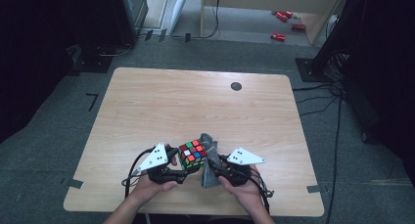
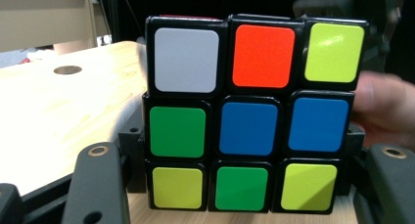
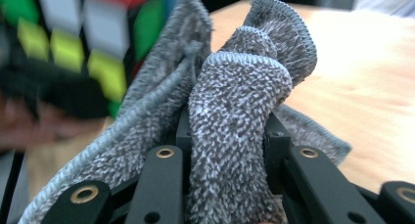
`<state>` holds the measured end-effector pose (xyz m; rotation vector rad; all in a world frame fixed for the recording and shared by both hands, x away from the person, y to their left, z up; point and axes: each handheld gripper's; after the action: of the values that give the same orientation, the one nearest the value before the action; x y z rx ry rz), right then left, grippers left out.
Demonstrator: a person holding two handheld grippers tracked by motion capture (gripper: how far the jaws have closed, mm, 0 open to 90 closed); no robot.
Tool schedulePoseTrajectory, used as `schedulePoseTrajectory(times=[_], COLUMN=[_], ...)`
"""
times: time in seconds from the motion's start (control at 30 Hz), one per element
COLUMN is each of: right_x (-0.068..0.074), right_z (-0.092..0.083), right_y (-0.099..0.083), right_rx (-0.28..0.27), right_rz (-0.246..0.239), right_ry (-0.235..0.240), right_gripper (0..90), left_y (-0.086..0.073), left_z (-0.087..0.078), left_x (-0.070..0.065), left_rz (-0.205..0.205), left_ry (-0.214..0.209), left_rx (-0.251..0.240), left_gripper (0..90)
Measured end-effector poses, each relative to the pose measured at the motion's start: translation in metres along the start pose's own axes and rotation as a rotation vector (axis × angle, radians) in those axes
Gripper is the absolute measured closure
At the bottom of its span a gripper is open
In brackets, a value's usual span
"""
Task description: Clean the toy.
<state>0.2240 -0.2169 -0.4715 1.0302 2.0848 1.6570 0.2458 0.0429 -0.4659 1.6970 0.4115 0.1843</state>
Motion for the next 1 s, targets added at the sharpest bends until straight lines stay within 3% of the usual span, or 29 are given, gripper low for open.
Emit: schedulePoseTrajectory(times=[0.07, 0.17, 0.23, 0.4, 0.47, 0.53, 0.6, 0.77, 0.87, 1.0], right_x=[-0.004, -0.001, 0.004, 0.006, 0.007, 0.007, 0.004, -0.018, -0.029, -0.037], right_z=[-0.007, -0.010, -0.006, 0.006, 0.009, 0.009, 0.007, -0.002, -0.009, -0.011], right_y=[0.003, 0.006, 0.004, -0.006, -0.007, -0.007, -0.006, -0.008, -0.009, -0.012], right_rx=[-0.072, -0.110, -0.086, 0.010, 0.048, 0.062, 0.054, 0.034, 0.019, 0.023], right_rz=[0.049, 0.045, 0.021, 0.016, -0.015, -0.043, -0.041, 0.020, 0.056, 0.055], right_ry=[-0.012, 0.020, 0.032, 0.071, 0.068, 0.044, 0.003, -0.184, -0.271, -0.319], right_gripper=[70.2, 70.1, 70.5, 70.2, 69.7, 69.3, 68.8, 67.9, 66.4, 62.7], left_y=[-0.001, -0.001, -0.001, 0.002, 0.002, 0.002, 0.002, 0.001, 0.001, 0.001], left_z=[0.001, 0.003, 0.003, -0.002, -0.002, -0.003, -0.003, -0.004, -0.004, -0.003], left_x=[-0.001, -0.003, -0.003, 0.001, 0.002, 0.004, 0.005, 0.008, 0.009, 0.009], left_rz=[0.008, 0.011, 0.012, -0.001, -0.010, -0.012, -0.016, -0.026, -0.032, -0.034], left_ry=[-0.004, -0.010, -0.009, 0.002, 0.008, 0.017, 0.028, 0.052, 0.059, 0.072], left_rx=[0.007, 0.013, 0.015, 0.000, -0.007, -0.008, 0.000, 0.009, 0.013, 0.023], left_gripper=[33.7, 33.7, 33.6, 33.7, 33.7, 33.6, 33.6, 33.6, 33.6, 33.6])
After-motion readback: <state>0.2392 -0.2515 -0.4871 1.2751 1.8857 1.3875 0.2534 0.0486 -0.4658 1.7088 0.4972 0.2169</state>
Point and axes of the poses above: each handheld gripper's, and its own axes: z roughly forward along the jaws, y roughly out of its top, x roughly to its left, and after that the axes turned 3 degrees about -x, right-handed
